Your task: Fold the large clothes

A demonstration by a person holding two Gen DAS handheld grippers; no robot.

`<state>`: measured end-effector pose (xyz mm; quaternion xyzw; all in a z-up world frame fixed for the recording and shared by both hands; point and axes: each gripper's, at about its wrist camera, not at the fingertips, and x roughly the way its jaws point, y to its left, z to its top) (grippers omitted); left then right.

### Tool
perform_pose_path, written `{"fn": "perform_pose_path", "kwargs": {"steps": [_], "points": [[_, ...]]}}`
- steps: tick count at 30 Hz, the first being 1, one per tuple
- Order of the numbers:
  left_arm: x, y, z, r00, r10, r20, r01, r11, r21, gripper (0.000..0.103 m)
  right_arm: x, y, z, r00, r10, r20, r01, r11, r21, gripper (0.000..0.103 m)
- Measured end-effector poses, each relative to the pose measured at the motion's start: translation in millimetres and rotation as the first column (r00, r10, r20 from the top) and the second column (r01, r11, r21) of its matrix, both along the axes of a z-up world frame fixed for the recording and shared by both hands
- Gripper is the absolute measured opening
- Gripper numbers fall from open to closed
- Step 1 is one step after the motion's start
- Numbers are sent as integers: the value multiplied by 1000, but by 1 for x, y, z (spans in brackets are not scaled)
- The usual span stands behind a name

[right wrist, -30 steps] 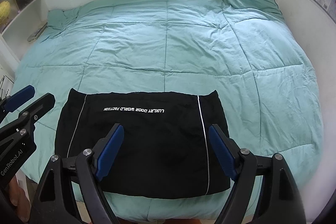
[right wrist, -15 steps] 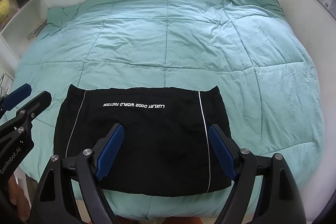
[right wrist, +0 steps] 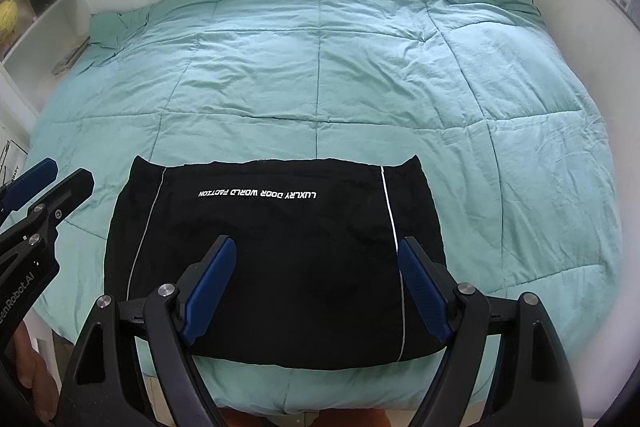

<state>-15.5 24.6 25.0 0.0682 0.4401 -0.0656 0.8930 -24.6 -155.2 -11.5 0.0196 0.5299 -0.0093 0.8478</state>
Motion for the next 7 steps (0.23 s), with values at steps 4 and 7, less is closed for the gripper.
{"fn": "perform_pose_path", "kwargs": {"steps": [4,7], "points": [[0,5,0,999,26,37,-27,1000,12,59,-1,2,-2,1000,9,-4,-9,1000,-11,84],[-2,5,2,997,21,68,-25,998,50,59,-2,3,-3,1000,10,-6,-10,1000,-15,84]]}}
